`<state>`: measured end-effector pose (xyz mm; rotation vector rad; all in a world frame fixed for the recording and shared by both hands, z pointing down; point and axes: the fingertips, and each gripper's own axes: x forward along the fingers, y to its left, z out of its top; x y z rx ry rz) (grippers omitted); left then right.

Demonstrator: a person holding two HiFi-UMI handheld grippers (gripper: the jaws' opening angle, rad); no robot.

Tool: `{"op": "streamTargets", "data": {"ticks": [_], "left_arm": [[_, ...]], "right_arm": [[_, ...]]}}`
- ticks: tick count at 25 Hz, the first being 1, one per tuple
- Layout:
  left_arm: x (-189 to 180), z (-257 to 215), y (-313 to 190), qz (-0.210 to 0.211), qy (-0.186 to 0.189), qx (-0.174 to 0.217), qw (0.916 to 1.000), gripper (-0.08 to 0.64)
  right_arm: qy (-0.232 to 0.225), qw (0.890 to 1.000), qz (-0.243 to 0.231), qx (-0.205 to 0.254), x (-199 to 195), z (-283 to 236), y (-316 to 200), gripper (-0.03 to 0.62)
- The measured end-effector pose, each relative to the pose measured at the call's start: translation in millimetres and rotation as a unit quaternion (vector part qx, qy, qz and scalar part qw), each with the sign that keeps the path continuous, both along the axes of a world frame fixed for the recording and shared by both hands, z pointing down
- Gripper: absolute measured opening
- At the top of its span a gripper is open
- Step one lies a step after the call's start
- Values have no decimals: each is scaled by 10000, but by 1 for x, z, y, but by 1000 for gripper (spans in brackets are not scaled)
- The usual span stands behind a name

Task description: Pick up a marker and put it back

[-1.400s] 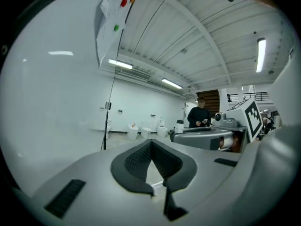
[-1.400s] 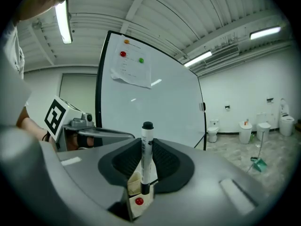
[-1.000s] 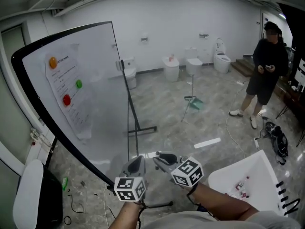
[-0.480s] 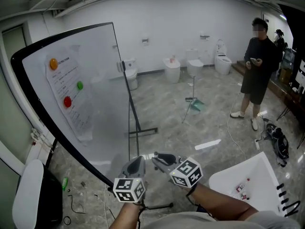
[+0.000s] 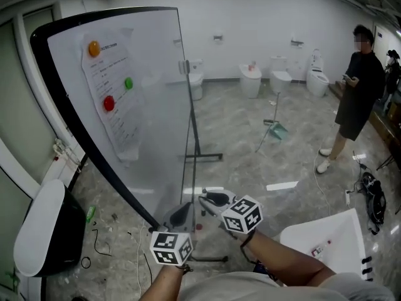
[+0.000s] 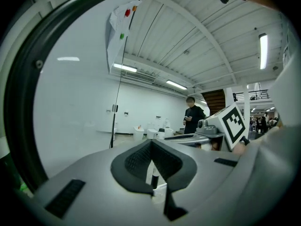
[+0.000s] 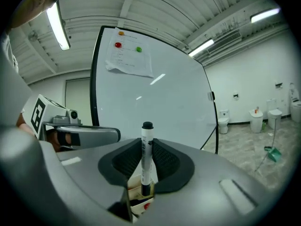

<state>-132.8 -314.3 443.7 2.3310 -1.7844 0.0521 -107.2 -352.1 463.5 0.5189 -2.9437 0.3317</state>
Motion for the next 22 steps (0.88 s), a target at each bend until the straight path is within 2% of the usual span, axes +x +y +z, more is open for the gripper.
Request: {"op": "streamTargets", "data": {"ticks": [7, 12, 22], "left_arm": [[-22, 27, 29, -367, 119, -301, 9988, 2], [-25, 44, 40, -419, 126, -469, 9979, 2], [-37, 74, 55, -509, 210, -787, 9954, 2]], "right_arm": [[54, 9973, -358, -636, -37, 48, 1, 72], [173, 9940, -463, -973, -59, 90, -3, 72], [372, 9808, -173, -1904, -72, 176, -15, 72]]}}
